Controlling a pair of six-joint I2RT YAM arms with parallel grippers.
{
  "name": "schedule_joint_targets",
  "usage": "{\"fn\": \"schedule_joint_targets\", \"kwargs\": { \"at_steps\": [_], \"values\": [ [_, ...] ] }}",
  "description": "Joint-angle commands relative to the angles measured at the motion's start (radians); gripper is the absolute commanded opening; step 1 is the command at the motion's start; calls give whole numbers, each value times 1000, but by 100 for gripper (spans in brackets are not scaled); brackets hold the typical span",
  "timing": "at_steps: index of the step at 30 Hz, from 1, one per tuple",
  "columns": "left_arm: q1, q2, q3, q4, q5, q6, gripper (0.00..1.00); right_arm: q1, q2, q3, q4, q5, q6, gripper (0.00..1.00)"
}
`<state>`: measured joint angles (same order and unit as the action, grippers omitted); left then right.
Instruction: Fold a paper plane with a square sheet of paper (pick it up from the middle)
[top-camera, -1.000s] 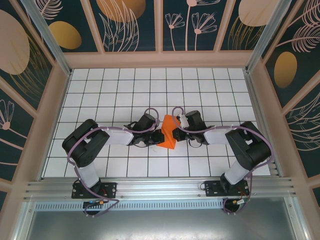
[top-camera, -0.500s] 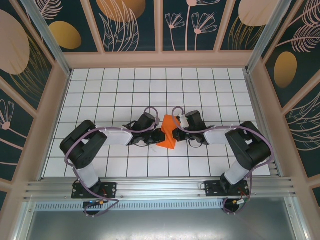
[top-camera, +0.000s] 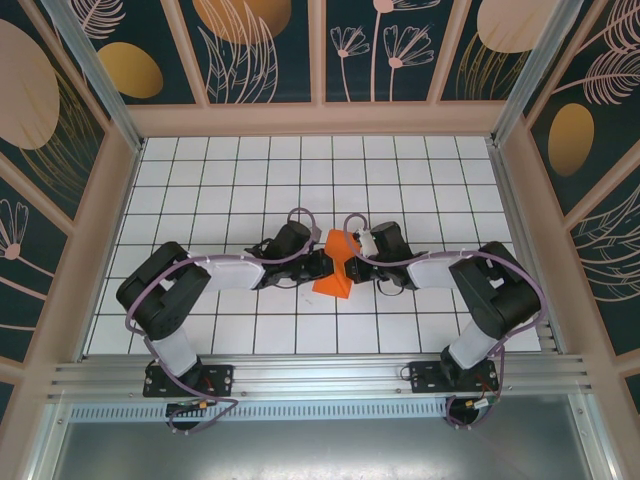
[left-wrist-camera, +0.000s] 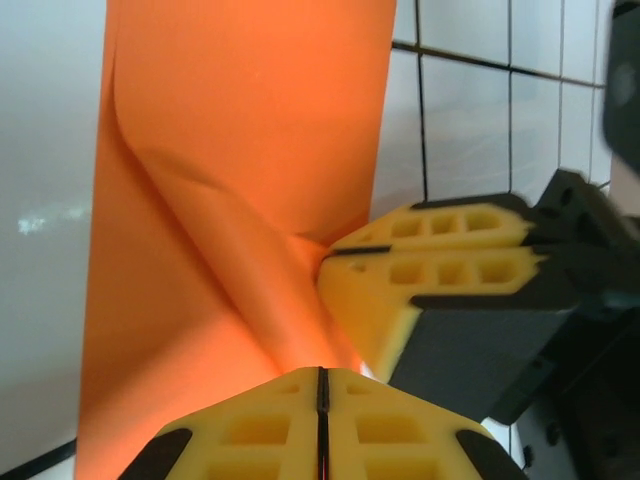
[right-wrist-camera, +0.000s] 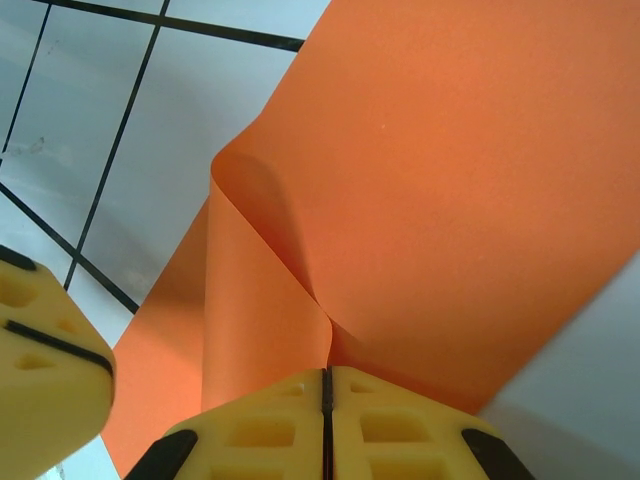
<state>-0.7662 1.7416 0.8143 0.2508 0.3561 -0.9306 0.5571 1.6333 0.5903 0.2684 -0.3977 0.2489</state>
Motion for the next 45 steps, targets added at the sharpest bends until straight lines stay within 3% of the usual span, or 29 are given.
{"fn": "schedule_joint_targets", "kwargs": {
  "at_steps": [1, 7, 16, 30, 38, 45],
  "values": [
    [-7, 35, 46, 42, -34, -22, 10, -1, 13, 1, 33, -23, 4, 11],
    [-7, 83, 52, 131, -21, -68, 11, -1, 15, -4, 40, -26, 6, 11],
    [-7, 126, 48, 128, -49, -79, 11, -4, 14, -2, 35, -28, 6, 12],
    [-6, 147, 51, 114, -50, -68, 11, -58, -46, -25, 36, -127, 79, 28],
    [-7, 150, 52, 114, -51, -70, 11, -84, -53, -52, 61, -201, 98, 27],
    [-7, 153, 56, 117, -41, -68, 12, -95, -40, -44, 63, -187, 95, 15]
  ]
}}
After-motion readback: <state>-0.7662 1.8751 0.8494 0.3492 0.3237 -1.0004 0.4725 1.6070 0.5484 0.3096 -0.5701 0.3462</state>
